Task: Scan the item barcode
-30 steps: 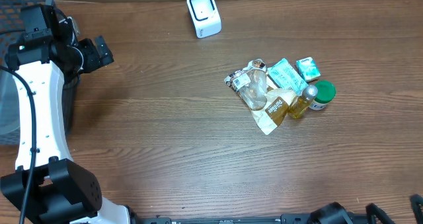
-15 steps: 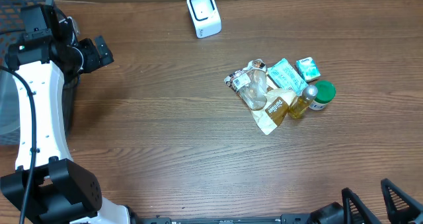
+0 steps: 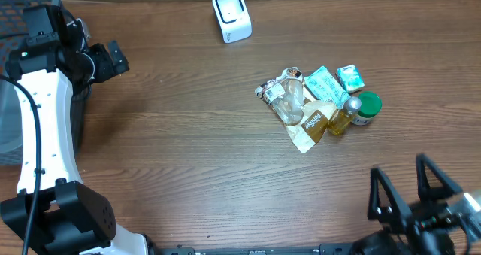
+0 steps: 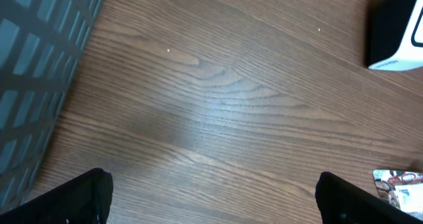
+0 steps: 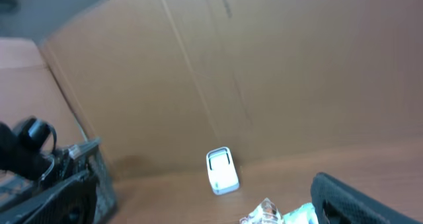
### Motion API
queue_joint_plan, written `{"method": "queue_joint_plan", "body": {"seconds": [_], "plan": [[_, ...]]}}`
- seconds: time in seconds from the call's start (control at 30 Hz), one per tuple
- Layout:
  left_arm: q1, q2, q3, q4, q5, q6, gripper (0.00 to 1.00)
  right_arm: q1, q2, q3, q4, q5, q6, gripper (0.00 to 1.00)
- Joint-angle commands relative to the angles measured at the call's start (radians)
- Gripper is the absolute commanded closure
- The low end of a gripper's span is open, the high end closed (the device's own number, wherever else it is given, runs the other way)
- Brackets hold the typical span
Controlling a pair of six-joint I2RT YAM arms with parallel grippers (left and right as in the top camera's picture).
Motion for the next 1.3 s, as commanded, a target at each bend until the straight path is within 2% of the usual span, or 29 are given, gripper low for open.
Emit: {"method": "queue_joint_plan", "body": {"seconds": [0.0, 0.03, 0.2, 0.4, 0.7, 0.93, 1.27], "plan": [[-0.007, 0.002, 0.010, 0.002, -0.006, -0.006, 0.00, -0.006, -0.005, -0.120, 0.147, 0.002, -0.077, 0.00], [-0.007, 0.002, 0.010, 0.002, -0.006, -0.006, 0.00, -0.006, -0.005, -0.199, 0.277, 0.000, -0.099, 0.00], [-0.007, 0.002, 0.010, 0.002, -0.006, -0.006, 0.00, -0.006, -0.005, -0.435, 0.605, -0.004, -0.106, 0.00], [-0.007, 0.002, 0.010, 0.001, -0.006, -0.006, 0.00, -0.006, -0.005, -0.666, 0.854, -0.008, -0.105, 0.00], [-0.007, 0.002, 0.010, 0.001, -0.007, -0.006, 0.01, -0.071, -0.005, -0.683, 0.649, -0.099, -0.124, 0.00], [-0.008, 0.002, 0.010, 0.002, -0.006, -0.006, 0.00, -0.077, -0.005, -0.683, 0.476, -0.095, -0.209, 0.00], [-0.007, 0.002, 0.010, 0.002, -0.006, -0.006, 0.01, -0.077, -0.006, -0.683, 0.476, -0.099, -0.208, 0.00]]}}
